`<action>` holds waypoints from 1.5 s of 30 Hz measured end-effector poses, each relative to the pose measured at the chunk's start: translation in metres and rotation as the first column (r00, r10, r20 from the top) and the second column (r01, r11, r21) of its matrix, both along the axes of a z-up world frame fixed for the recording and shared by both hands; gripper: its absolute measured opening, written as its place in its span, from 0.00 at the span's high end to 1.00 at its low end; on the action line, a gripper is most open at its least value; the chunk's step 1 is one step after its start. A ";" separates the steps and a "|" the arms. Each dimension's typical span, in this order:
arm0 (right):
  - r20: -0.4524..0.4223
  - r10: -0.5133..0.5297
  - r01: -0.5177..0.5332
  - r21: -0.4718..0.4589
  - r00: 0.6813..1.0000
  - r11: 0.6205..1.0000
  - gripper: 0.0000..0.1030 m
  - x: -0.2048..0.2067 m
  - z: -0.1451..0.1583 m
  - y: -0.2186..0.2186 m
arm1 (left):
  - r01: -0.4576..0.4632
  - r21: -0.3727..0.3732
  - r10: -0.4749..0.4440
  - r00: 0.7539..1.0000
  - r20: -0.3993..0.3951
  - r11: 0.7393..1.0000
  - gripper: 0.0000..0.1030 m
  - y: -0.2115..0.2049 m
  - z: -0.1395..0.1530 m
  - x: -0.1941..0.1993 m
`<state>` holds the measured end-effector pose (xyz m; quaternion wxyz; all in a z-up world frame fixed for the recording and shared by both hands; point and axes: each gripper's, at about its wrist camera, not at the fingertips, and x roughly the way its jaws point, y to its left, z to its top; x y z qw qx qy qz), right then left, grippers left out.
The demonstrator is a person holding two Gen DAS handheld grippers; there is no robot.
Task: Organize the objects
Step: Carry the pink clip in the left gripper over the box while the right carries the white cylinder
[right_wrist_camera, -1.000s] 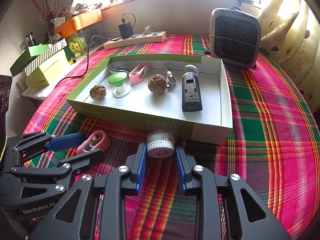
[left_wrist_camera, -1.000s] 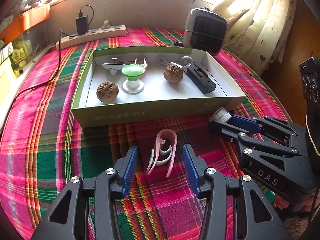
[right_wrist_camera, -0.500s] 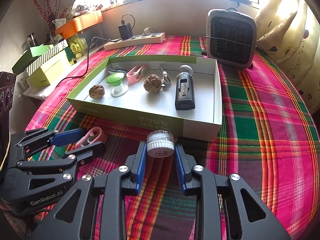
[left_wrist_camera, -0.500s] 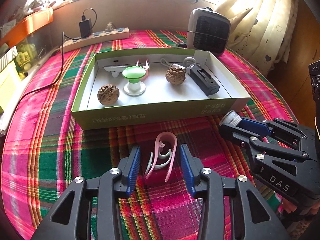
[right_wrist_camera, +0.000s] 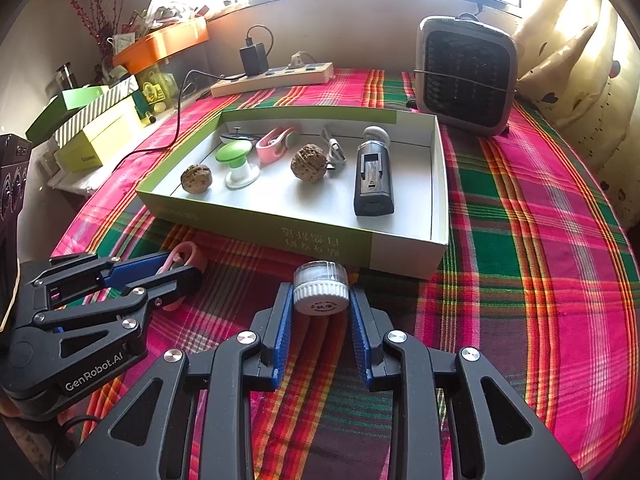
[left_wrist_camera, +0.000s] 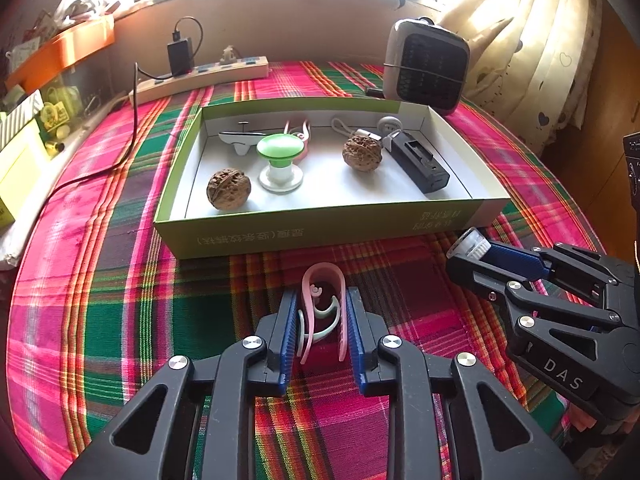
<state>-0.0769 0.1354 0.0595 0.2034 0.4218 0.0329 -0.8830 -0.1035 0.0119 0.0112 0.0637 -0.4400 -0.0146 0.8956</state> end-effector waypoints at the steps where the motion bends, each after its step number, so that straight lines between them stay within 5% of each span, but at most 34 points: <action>1: 0.000 0.000 0.000 0.001 1.000 1.000 0.72 0.000 0.000 0.000 | 0.000 0.000 0.000 1.000 0.000 1.000 0.79 0.000 0.000 0.000; 45: -0.072 -0.012 0.012 -0.003 0.997 1.000 0.72 0.005 0.026 0.007 | 0.011 0.021 -0.010 0.997 -0.082 1.000 0.79 -0.001 0.030 0.002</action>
